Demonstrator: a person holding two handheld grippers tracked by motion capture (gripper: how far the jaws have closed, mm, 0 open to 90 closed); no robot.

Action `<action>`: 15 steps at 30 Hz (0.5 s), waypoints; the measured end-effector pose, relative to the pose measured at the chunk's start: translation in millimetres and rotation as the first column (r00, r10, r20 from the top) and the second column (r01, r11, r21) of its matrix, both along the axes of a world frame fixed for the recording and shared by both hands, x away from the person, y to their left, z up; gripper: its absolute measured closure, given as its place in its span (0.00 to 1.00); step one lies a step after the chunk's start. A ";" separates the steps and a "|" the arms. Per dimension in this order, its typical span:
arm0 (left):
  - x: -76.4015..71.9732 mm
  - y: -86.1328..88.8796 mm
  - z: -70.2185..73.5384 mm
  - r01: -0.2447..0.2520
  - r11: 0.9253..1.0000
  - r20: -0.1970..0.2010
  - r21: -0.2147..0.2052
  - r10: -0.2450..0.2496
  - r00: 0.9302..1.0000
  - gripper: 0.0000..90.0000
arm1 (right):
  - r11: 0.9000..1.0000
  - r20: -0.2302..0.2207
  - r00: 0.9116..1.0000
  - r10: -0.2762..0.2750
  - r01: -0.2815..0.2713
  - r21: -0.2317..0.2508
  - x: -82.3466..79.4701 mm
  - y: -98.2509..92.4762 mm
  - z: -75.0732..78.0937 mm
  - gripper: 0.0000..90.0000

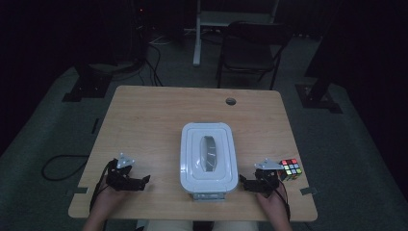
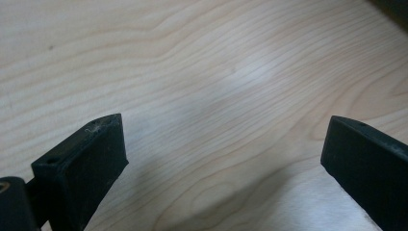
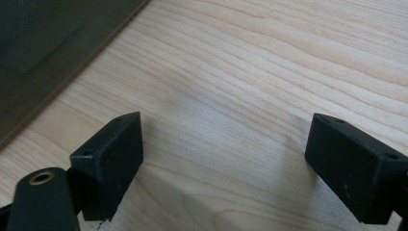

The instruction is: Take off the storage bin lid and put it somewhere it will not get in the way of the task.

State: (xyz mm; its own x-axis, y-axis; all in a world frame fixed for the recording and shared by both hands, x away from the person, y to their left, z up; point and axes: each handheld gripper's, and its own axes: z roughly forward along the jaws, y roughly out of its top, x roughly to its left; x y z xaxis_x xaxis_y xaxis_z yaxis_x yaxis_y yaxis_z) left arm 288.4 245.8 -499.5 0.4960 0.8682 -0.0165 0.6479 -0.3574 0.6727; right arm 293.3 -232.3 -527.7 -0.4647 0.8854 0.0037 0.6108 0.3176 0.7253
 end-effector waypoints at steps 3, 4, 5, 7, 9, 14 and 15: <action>-2.2 -3.6 10.0 0.011 1.000 0.025 0.001 -0.011 1.000 0.03 | 1.000 0.000 1.000 0.000 0.000 0.000 0.0 0.0 0.0 0.15; -2.6 -5.0 14.0 0.012 1.000 0.035 0.004 -0.012 0.999 0.03 | 1.000 0.000 1.000 0.000 0.000 0.000 0.0 0.0 0.0 0.15; -2.7 -5.6 16.3 0.014 1.000 0.037 0.002 -0.014 0.999 0.03 | 1.000 0.000 1.000 0.000 0.000 0.000 0.0 0.0 0.0 0.15; -3.1 -7.4 23.4 0.026 1.000 0.042 -0.011 -0.026 0.999 0.03 | 1.000 0.000 1.000 0.000 0.000 0.000 0.0 0.0 0.0 0.15; -3.6 -9.0 27.6 0.036 0.999 0.048 -0.016 -0.035 0.998 0.03 | 1.000 0.000 1.000 0.000 0.000 0.000 0.0 0.0 0.0 0.15; -9.5 -19.2 51.2 0.064 0.997 0.094 -0.032 -0.061 0.994 0.03 | 1.000 0.000 1.000 0.000 0.000 0.000 0.0 0.0 0.0 0.14; -11.2 -21.9 55.8 0.073 0.997 0.105 -0.033 -0.070 0.992 0.03 | 1.000 0.000 1.000 0.000 0.000 0.000 0.0 0.0 0.0 0.14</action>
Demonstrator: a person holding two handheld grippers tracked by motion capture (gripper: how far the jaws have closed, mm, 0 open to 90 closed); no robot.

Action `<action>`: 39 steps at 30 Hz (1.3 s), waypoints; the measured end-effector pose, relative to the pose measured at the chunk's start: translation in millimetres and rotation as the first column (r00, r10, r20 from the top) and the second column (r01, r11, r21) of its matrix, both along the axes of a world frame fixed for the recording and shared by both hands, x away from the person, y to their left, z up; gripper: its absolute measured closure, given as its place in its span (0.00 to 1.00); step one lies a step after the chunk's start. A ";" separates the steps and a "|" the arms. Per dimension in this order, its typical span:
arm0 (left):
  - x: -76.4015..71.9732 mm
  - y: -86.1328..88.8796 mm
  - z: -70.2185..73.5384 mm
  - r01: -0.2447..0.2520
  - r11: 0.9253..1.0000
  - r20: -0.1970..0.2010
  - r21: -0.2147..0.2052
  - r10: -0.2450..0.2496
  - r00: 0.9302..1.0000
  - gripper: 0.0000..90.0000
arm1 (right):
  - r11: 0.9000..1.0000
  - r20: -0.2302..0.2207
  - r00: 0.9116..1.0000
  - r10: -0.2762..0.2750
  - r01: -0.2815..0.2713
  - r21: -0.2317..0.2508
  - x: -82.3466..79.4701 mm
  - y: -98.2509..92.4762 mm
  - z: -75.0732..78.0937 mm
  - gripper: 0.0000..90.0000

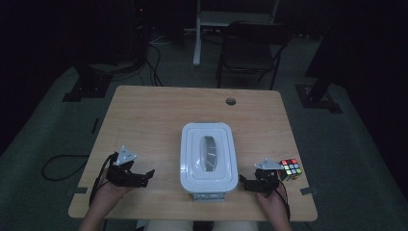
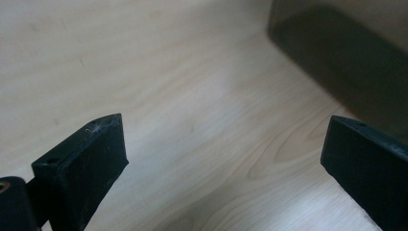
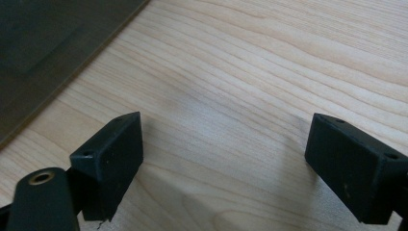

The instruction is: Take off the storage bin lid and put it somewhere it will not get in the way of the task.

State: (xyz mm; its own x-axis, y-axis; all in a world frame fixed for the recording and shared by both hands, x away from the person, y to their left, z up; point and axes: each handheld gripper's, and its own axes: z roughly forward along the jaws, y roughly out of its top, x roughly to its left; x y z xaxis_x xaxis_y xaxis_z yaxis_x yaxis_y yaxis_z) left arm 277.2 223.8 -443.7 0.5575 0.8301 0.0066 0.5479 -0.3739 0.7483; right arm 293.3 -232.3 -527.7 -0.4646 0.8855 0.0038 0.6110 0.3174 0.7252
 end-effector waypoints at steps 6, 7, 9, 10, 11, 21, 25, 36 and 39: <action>-5.5 -19.4 22.5 0.055 0.998 0.023 -0.005 -0.055 0.998 0.03 | 1.000 0.000 1.000 0.000 0.000 0.000 0.0 0.0 0.0 0.14; -5.5 -19.4 22.5 0.055 0.998 0.023 -0.005 -0.055 0.998 0.03 | 1.000 0.000 1.000 0.000 0.000 0.000 0.0 0.0 0.0 0.14; -7.1 -23.6 30.0 0.076 0.997 0.027 -0.023 -0.076 0.997 0.03 | 1.000 0.000 1.000 0.000 0.000 0.000 0.0 0.0 0.0 0.14; -8.7 -26.6 35.1 0.093 0.995 0.033 -0.038 -0.092 0.995 0.03 | 1.000 -0.001 1.000 0.000 0.000 0.000 0.0 0.0 0.0 0.14; -9.8 -28.3 38.4 0.103 0.994 0.039 -0.043 -0.102 0.994 0.03 | 1.000 0.000 1.000 0.000 0.000 0.000 0.0 0.0 0.0 0.14; -11.1 -58.6 59.9 0.230 0.969 0.084 -0.089 -0.223 0.971 0.03 | 1.000 -0.001 1.000 0.000 0.000 0.000 0.0 0.0 0.0 0.14; -8.4 -70.6 61.3 0.289 0.949 0.087 -0.127 -0.279 0.956 0.03 | 1.000 -0.001 1.000 0.000 0.000 0.000 0.0 0.0 0.0 0.14; 2.8 -95.8 66.3 0.368 0.920 0.075 -0.135 -0.361 0.930 0.03 | 1.000 -0.001 1.000 0.000 0.000 0.000 0.0 0.0 0.1 0.14; 5.5 -102.7 65.0 0.379 0.916 0.070 -0.136 -0.372 0.925 0.03 | 1.000 -0.002 1.000 0.001 -0.001 -0.001 0.0 -0.1 0.1 0.14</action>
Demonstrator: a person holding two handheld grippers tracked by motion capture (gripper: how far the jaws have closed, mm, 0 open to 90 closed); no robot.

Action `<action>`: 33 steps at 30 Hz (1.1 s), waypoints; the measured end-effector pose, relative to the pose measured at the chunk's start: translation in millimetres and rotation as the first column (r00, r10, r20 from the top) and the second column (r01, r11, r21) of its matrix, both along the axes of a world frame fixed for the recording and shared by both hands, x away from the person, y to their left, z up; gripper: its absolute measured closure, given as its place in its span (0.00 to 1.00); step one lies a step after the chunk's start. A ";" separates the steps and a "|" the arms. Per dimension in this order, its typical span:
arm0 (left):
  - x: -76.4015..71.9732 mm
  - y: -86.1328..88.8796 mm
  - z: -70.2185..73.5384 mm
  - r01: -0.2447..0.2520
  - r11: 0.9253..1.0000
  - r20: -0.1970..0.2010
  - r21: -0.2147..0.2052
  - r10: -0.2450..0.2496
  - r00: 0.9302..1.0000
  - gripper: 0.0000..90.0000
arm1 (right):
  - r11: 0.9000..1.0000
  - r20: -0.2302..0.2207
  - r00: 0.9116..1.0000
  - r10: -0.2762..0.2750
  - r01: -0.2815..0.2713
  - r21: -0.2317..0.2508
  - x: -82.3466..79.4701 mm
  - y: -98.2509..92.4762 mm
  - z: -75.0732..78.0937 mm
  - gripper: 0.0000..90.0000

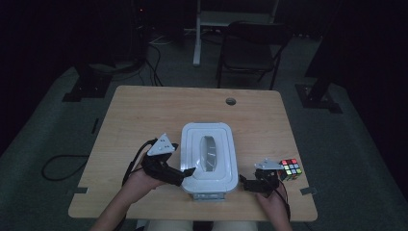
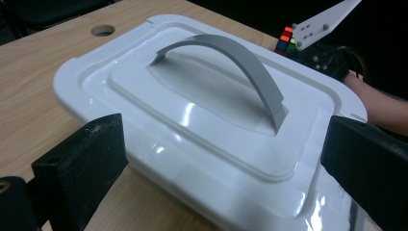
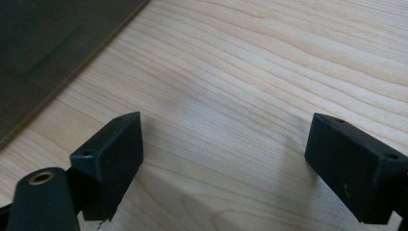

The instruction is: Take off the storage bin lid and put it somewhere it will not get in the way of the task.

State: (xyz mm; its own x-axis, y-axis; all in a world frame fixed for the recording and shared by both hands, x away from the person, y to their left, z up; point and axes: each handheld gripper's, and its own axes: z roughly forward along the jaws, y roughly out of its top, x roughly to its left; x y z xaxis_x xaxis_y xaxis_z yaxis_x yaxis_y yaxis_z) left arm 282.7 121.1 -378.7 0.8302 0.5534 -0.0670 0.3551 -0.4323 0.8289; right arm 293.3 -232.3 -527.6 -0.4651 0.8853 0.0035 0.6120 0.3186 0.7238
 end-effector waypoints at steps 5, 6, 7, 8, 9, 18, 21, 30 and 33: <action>4.2 -12.3 -9.7 0.021 1.000 -0.022 0.006 -0.021 1.000 0.03 | 1.000 0.001 1.000 -0.001 0.001 0.001 0.0 0.1 -0.1 0.15; 4.8 -14.5 -10.9 0.024 1.000 -0.021 0.010 -0.024 0.999 0.03 | 1.000 0.001 1.000 -0.001 0.001 0.001 0.0 0.1 -0.1 0.15; 5.6 -16.2 -11.4 0.033 0.999 -0.024 0.008 -0.033 0.999 0.05 | 1.000 0.001 1.000 -0.001 0.001 0.001 0.0 0.1 -0.1 0.15; 6.6 -18.0 -11.4 0.040 0.999 -0.027 0.007 -0.040 0.999 0.07 | 1.000 0.001 1.000 -0.001 0.001 0.001 0.0 0.1 -0.1 0.15; 8.0 -20.4 -11.3 0.048 0.999 -0.029 0.012 -0.047 0.998 0.07 | 1.000 0.000 1.000 -0.001 0.001 0.001 0.0 0.1 0.0 0.15; 16.4 -45.3 -9.0 0.104 0.994 -0.044 0.017 -0.103 0.994 0.12 | 1.000 0.001 1.000 -0.001 0.001 0.001 -0.1 0.2 -0.1 0.15; 18.5 -50.5 -11.0 0.106 0.994 -0.045 0.020 -0.105 0.993 0.16 | 1.000 0.001 1.000 -0.001 0.001 0.001 -0.1 0.2 0.0 0.15; 23.9 -62.6 -9.8 0.145 0.988 -0.051 0.048 -0.143 0.988 0.33 | 1.000 0.001 1.000 -0.001 0.001 0.002 -0.3 0.3 0.0 0.15; 24.5 -65.5 -10.3 0.155 0.986 -0.056 0.062 -0.152 0.987 0.40 | 1.000 0.001 1.000 0.000 0.000 0.003 -0.5 0.3 0.1 0.15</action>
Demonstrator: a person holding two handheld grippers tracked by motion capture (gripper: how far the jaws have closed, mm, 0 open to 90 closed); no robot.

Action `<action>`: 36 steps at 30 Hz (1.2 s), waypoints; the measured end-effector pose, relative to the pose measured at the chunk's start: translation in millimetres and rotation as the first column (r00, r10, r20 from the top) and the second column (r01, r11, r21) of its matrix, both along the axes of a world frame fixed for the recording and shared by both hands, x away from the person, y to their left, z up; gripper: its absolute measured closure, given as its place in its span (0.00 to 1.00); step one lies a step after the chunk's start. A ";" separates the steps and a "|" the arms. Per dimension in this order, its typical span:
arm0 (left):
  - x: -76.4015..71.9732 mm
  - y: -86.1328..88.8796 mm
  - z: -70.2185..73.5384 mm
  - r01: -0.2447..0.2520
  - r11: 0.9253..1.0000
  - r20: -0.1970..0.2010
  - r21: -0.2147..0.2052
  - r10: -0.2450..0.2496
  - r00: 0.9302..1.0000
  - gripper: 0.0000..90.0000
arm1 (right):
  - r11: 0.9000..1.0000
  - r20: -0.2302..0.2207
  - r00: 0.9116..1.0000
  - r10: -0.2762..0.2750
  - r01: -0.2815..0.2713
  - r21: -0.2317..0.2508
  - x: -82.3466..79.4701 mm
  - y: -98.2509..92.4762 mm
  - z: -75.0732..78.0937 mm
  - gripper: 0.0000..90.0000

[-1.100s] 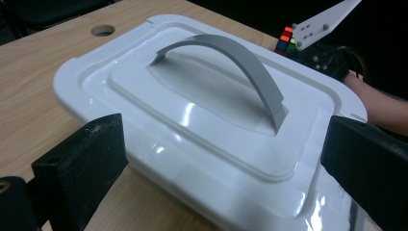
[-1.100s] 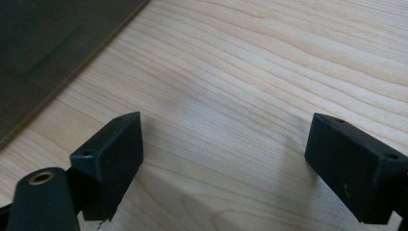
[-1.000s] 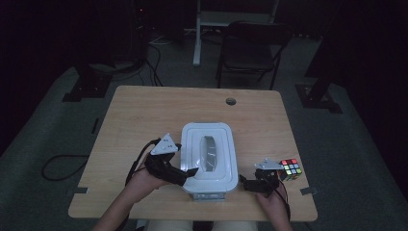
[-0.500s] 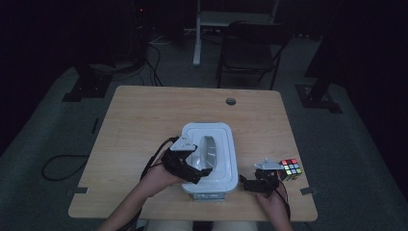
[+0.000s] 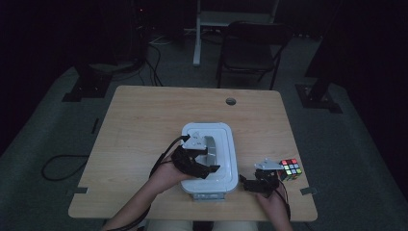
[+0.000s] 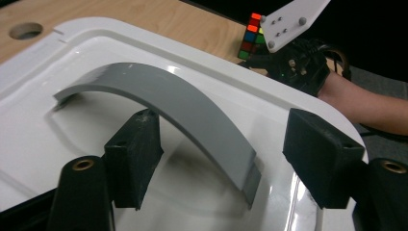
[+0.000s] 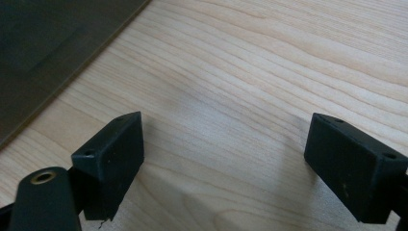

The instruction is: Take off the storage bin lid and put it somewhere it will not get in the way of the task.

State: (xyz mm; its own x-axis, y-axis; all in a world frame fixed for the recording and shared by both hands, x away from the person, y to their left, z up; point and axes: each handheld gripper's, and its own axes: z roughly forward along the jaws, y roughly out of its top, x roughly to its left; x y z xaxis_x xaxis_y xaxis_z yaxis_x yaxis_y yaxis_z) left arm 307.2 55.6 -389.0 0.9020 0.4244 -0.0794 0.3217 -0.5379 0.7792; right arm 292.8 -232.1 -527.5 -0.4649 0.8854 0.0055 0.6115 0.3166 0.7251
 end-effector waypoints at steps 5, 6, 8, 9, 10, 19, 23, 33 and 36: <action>1.1 -2.1 -1.7 0.008 1.000 -0.037 0.006 -0.008 0.999 0.47 | 1.000 0.001 1.000 0.000 0.000 0.000 0.0 0.0 0.0 0.15; 0.1 -3.2 -2.2 0.013 1.000 -0.030 0.019 -0.012 0.999 0.48 | 1.000 0.001 1.000 0.000 0.000 0.000 0.0 0.0 0.0 0.15; -1.9 -6.4 -3.8 0.024 0.999 -0.025 0.044 -0.022 0.999 0.48 | 1.000 0.001 1.000 0.001 -0.001 0.000 -0.3 0.0 0.0 0.15; -2.7 -7.4 -4.6 0.021 0.999 -0.016 0.043 -0.020 1.000 0.48 | 1.000 0.001 1.000 0.001 -0.001 0.000 -0.3 0.0 0.0 0.15; -2.8 -7.6 -4.8 0.020 0.999 -0.015 0.042 -0.019 1.000 0.48 | 1.000 0.001 1.000 0.002 -0.002 0.000 -0.3 0.0 0.0 0.15; -3.7 -5.3 -6.6 -0.031 0.999 0.008 0.036 0.030 1.000 0.64 | 1.000 0.001 1.000 0.001 -0.001 0.000 -0.3 0.0 0.0 0.15; -5.5 -4.9 -6.8 -0.034 0.999 0.016 0.040 0.033 0.999 0.65 | 1.000 0.001 1.000 0.001 -0.001 0.000 -0.3 0.0 -0.1 0.15; -5.6 -2.3 -7.9 -0.039 0.999 -0.010 0.006 0.039 0.999 0.69 | 1.000 0.001 1.000 0.001 -0.001 0.000 -0.3 0.0 0.0 0.15; -5.4 -1.2 -6.3 -0.033 0.999 -0.019 -0.005 0.033 0.999 0.70 | 1.000 0.001 1.000 0.001 -0.001 0.001 -0.3 0.0 0.0 0.15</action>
State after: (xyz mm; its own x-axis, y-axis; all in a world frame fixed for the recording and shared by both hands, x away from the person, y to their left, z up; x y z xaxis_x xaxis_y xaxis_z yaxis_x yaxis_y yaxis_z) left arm 301.8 54.3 -395.3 0.8857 0.4536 -0.0989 0.3542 -0.5225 0.7756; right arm 292.5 -232.0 -527.5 -0.4654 0.8851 0.0056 0.6106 0.3165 0.7259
